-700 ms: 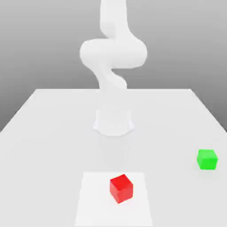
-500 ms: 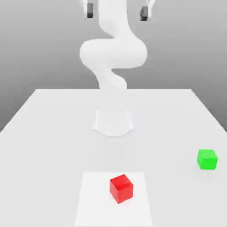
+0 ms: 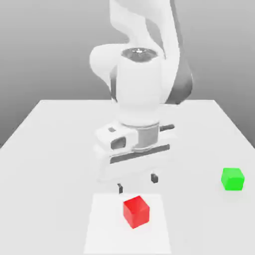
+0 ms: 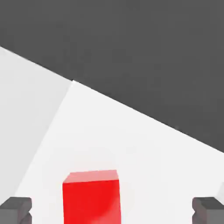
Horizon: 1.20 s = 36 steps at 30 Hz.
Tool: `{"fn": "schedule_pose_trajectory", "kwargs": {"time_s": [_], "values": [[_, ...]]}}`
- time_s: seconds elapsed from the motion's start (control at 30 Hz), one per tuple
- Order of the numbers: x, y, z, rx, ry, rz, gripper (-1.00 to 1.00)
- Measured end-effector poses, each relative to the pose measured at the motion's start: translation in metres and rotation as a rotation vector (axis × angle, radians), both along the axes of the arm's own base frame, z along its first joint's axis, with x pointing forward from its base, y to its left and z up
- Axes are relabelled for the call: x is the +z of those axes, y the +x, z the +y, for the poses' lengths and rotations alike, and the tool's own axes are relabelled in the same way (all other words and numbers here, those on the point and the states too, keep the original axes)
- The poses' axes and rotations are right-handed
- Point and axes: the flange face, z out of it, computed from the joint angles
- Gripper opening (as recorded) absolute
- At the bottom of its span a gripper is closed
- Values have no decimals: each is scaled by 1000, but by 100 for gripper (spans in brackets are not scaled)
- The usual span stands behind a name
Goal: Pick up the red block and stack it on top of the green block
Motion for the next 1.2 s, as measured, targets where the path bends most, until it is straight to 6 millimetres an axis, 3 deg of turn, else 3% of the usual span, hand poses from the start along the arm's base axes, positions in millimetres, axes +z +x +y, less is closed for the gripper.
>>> {"fn": "schedule_pose_trajectory", "kwargs": {"time_s": [0.17,0.2,0.43,0.63,0.83,0.93,1.03,1.13,1.2], "values": [[-55,-3,0,6,0,12,0],[-61,-4,-1,7,0,12,-100],[-61,-4,0,7,-1,13,-100],[-6,-4,1,10,0,13,-100],[16,-32,137,275,4,14,-100],[23,-63,200,404,3,14,-100],[31,-106,259,537,1,14,-100],[35,-153,304,654,-3,13,-100],[21,-163,314,678,-5,11,-100]]}}
